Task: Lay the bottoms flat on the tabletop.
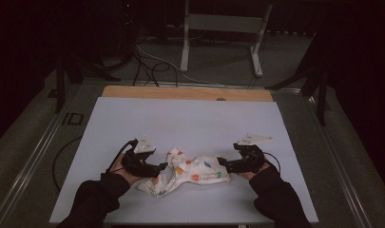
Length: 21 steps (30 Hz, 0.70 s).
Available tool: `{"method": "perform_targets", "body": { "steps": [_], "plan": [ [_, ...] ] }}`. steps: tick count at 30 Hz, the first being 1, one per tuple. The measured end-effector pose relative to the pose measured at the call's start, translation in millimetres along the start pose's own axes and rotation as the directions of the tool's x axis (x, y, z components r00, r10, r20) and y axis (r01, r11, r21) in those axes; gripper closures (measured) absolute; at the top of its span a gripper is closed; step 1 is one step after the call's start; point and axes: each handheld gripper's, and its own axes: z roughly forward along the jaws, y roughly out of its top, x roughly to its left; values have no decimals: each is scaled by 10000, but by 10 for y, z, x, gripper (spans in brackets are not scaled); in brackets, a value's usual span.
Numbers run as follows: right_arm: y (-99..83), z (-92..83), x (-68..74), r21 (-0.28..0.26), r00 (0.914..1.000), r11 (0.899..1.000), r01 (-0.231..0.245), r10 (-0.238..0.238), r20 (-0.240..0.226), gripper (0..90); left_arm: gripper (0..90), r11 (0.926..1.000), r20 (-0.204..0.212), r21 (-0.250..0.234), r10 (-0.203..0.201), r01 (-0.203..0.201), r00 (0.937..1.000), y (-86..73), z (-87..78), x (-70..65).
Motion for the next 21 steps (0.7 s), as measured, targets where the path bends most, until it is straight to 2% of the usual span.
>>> {"method": "perform_targets", "body": {
  "steps": [3,4,5,7,8,9,11,12,16,20,21],
  "plan": [
    [73,111,-67,128,9993,9995,-286,283,253,353,300,9997,36,82,-218,218,9998,79,119,70],
    [73,111,-67,128,9993,9995,-286,283,253,353,299,9997,36,82,-218,218,9998,79,119,70],
    [123,198,-112,330,9985,9984,-452,441,331,406,300,9990,268,161,-430,426,9987,116,209,113],
    [147,271,-135,488,9980,9970,-599,587,250,424,311,9987,382,289,-422,411,9984,140,316,125],
    [154,317,-145,560,9975,9962,-669,655,260,441,314,9987,382,289,-422,411,9984,140,316,125],
    [156,359,-153,695,9970,9949,-729,709,307,464,314,9979,368,519,-411,392,9985,150,437,146],
    [142,444,-159,970,9969,9924,-753,728,292,483,346,9972,428,609,-455,429,9980,150,492,161],
    [129,481,-163,1066,9971,9917,-724,694,318,517,348,9957,444,724,-608,575,9972,143,599,180],
    [53,604,-156,1636,9968,9834,-786,751,278,558,427,9914,407,1032,-847,801,9956,121,768,229],
    [-47,668,-128,2174,9968,9730,-778,722,333,617,496,9853,428,1440,-986,916,9942,93,854,251],
    [-47,668,-128,2174,9968,9730,-778,722,333,617,503,9853,428,1440,-986,916,9942,93,854,251]
  ]
}}
